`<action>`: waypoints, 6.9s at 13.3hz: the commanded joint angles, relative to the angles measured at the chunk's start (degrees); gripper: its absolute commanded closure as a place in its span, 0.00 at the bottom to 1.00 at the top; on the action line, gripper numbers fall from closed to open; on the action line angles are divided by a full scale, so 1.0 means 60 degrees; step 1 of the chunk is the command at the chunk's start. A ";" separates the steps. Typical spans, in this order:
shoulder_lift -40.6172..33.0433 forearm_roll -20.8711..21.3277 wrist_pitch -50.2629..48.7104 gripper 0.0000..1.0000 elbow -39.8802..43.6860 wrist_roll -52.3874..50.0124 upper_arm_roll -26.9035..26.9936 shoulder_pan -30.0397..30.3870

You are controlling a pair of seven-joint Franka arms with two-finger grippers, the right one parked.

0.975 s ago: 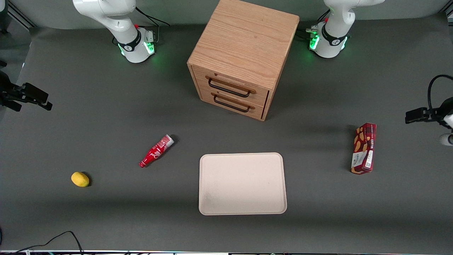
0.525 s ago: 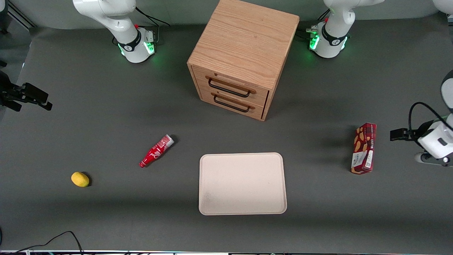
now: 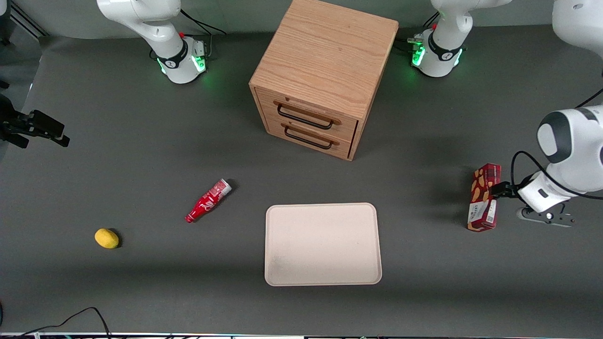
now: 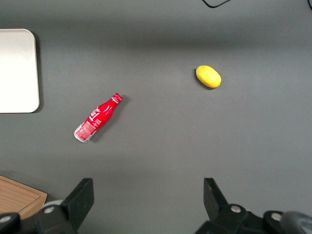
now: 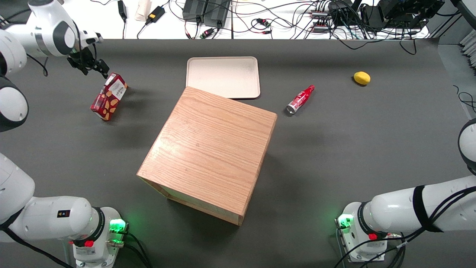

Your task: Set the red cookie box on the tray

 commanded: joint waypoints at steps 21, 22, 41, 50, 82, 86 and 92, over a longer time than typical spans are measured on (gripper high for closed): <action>0.0851 -0.0196 0.2157 1.00 -0.0763 0.0241 -0.0116 -0.0078; 0.0851 -0.0196 0.2157 1.00 -0.0763 0.0241 -0.0116 -0.0078; 0.0497 -0.0168 -0.6442 1.00 0.6558 -0.2946 -0.0890 -0.1700; 0.4570 -0.0108 -0.3779 1.00 0.9578 -0.6570 -0.0848 -0.4340; 0.5395 0.0258 -0.2540 0.00 0.8875 -0.6834 -0.0658 -0.4560; 0.3494 0.0141 -0.4577 0.00 0.8541 -0.5783 -0.0687 -0.3845; -0.1061 0.0053 -0.4976 0.00 0.4341 -0.4360 -0.0687 -0.2204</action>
